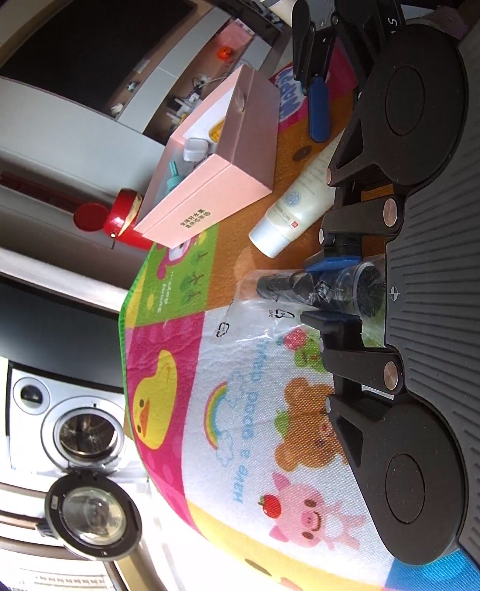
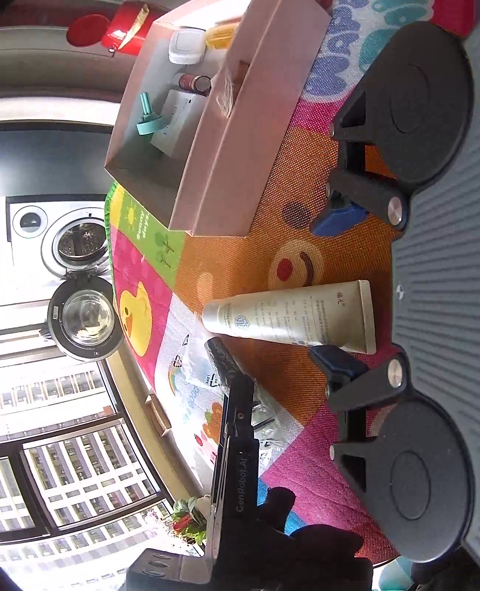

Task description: Organize rigid objects

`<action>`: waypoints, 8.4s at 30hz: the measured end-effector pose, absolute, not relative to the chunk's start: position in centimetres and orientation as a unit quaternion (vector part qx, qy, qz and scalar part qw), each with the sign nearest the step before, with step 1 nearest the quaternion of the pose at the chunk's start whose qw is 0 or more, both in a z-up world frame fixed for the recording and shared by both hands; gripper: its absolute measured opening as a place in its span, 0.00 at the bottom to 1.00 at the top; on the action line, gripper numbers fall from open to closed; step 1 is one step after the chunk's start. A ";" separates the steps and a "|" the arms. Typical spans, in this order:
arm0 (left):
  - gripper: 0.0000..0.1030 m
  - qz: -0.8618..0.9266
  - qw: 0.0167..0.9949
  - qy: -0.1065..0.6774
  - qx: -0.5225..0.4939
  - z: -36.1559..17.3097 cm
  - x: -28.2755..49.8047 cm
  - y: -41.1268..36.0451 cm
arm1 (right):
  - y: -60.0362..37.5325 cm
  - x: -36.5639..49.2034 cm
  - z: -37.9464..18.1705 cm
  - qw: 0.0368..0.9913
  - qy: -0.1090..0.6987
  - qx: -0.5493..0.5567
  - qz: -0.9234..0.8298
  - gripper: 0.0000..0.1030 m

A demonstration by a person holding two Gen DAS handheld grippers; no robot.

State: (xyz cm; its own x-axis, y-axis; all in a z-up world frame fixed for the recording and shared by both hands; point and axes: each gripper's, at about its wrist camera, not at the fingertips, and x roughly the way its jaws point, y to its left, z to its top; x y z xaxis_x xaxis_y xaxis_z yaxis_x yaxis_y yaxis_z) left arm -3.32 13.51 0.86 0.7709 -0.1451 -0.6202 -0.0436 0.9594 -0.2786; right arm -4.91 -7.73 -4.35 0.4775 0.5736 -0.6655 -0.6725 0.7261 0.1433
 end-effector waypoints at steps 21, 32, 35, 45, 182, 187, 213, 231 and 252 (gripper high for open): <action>0.28 -0.039 0.941 0.303 -0.143 0.0 -4.0 13.5 | -4.9 -5.0 -4.3 0.855 0.362 -0.127 0.350 0.86; 0.28 -0.035 0.942 0.302 -0.139 0.1 -4.2 13.4 | -2.9 -2.5 -3.5 0.868 0.352 -0.122 0.328 0.28; 0.28 -0.035 0.943 0.301 -0.140 0.1 -4.5 13.4 | -3.5 -3.2 -3.2 0.868 0.352 -0.127 0.325 0.23; 0.28 -0.047 0.942 0.309 -0.120 0.3 -4.4 12.4 | -7.8 -6.8 -3.5 0.861 0.376 -0.124 0.320 0.23; 0.83 0.036 0.944 0.327 -0.014 0.0 1.2 0.0 | -18.1 -2.5 -7.0 0.945 0.319 0.004 0.075 1.00; 0.83 0.035 0.944 0.327 -0.015 0.0 1.2 0.0 | -18.1 -2.5 -7.0 0.945 0.318 0.002 0.075 1.00; 0.83 0.036 0.944 0.327 -0.015 0.0 1.2 0.0 | -18.1 -2.5 -7.0 0.945 0.318 0.002 0.074 1.00; 0.83 0.036 0.944 0.327 -0.015 0.0 1.2 0.0 | -17.9 -2.5 -7.0 0.945 0.319 0.001 0.074 1.00; 0.83 0.036 0.944 0.327 -0.012 0.0 1.2 0.0 | -18.0 -2.6 -7.1 0.945 0.318 0.002 0.074 1.00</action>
State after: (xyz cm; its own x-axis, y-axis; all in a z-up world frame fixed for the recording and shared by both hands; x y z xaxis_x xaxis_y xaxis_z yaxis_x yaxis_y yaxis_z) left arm 1.25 -0.03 -0.02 0.7832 0.0601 -0.6189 -0.0764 0.9971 0.0001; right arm -2.56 -17.98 -7.07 0.7862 0.1406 -0.6017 -0.1384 0.9891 0.0504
